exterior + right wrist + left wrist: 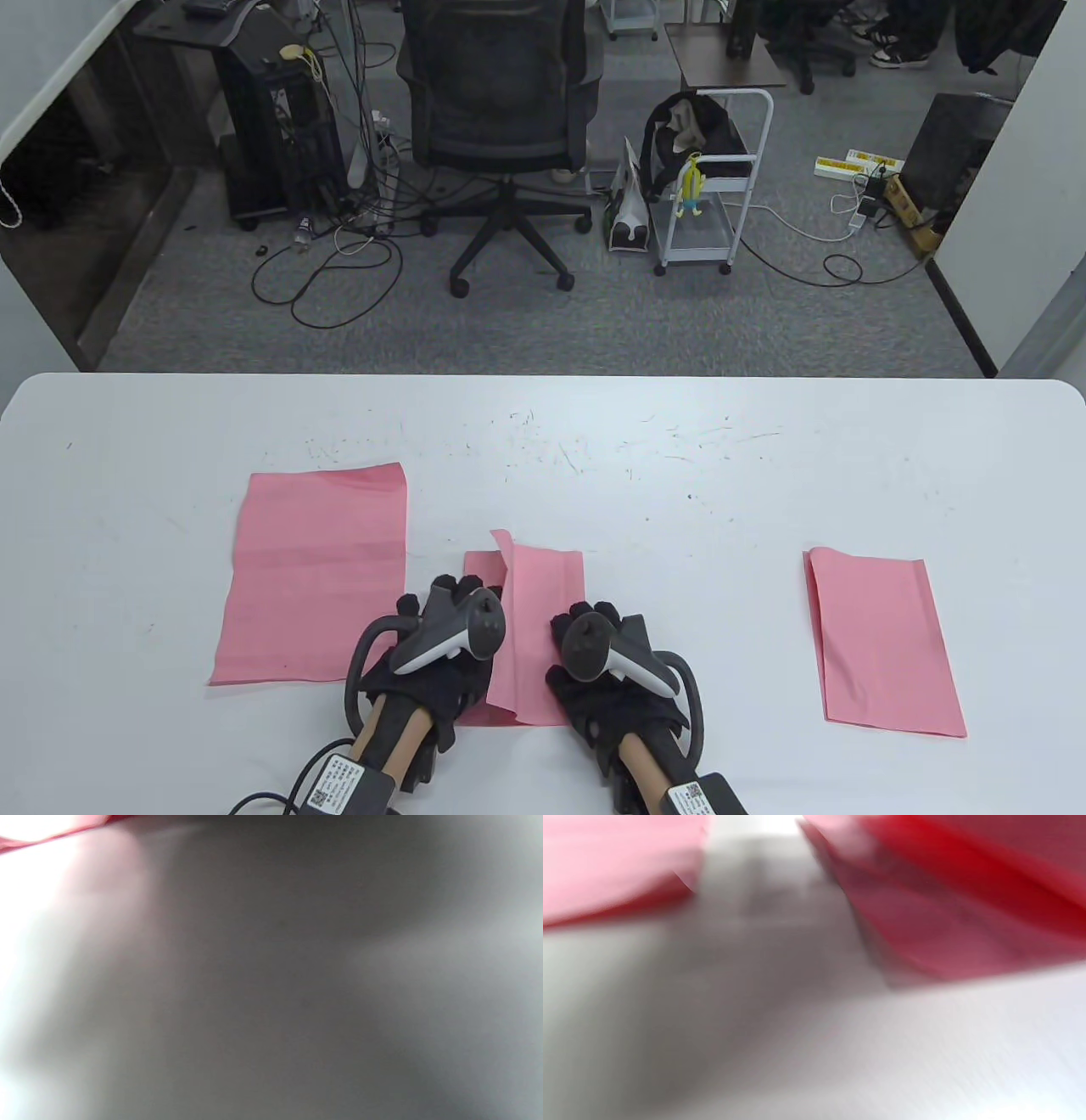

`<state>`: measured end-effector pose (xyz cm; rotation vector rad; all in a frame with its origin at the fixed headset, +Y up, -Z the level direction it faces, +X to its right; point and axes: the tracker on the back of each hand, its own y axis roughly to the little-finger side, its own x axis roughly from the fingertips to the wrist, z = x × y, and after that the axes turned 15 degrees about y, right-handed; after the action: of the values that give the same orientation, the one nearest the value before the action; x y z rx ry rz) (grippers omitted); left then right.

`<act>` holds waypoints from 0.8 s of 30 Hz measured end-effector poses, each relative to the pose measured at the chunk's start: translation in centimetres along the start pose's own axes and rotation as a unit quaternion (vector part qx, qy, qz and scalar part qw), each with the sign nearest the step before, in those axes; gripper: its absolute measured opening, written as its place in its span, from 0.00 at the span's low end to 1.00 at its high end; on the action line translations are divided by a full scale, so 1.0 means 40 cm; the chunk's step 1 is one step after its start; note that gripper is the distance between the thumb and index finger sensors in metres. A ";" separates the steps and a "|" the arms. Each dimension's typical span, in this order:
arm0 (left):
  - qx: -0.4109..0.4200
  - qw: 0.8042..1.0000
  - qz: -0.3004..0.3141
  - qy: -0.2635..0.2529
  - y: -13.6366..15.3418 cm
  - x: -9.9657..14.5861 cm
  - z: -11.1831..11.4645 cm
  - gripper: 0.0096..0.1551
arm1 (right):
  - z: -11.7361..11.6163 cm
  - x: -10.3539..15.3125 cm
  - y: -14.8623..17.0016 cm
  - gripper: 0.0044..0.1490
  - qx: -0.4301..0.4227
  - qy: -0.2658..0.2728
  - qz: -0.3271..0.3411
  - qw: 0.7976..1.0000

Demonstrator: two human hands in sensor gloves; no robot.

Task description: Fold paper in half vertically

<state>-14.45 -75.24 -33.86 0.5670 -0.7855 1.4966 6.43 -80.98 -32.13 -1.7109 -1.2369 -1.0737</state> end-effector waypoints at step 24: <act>-0.034 0.996 0.020 0.083 -0.070 -0.071 0.080 0.45 | -0.003 0.000 -0.001 0.43 0.001 -0.001 0.001 1.000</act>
<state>-11.78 -79.57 -33.56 0.3720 -0.7180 1.5260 6.36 -81.07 -32.08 -1.7126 -1.2372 -1.0696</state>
